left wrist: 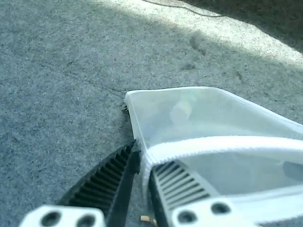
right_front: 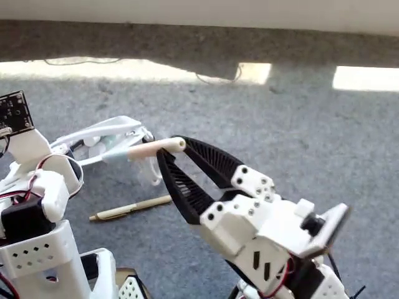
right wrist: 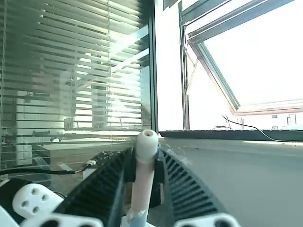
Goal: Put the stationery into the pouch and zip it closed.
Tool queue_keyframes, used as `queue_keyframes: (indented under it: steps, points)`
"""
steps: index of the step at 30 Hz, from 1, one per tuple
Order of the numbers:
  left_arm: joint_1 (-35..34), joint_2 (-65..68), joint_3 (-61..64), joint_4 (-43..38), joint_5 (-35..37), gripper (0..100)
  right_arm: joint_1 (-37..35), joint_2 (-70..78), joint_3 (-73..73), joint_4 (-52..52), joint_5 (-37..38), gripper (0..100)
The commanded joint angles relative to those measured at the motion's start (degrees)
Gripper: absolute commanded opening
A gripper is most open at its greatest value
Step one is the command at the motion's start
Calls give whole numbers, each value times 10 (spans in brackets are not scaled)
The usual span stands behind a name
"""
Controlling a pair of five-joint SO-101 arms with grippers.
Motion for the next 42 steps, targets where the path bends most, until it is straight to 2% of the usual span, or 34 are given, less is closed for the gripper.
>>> queue_keyframes:
  steps: [1, 8, 14, 21, 26, 31, 37, 42]
  points:
    - [11, -13, -4, -8, -3, 7, -8, 51, 22, -92, 24, 5]
    - [11, -13, -3, -8, -3, 7, -8, 108, 112, -249, 101, 5]
    - [11, -16, 7, -11, -4, 7, -7, 158, 157, -309, 110, 5]
    - [10, -16, 13, -11, -4, 8, -7, 182, 158, -311, 110, 19]
    - [10, -16, 12, -11, -4, 8, -7, 182, 158, -308, 109, 162]
    - [10, -16, 13, -12, -4, 8, -7, 181, 157, -225, 106, 165]
    - [10, -16, 14, -12, -4, 8, -6, 181, 157, -219, 106, 165]
    - [10, -16, 15, -12, -4, 8, 27, 180, 157, -218, 105, 165]
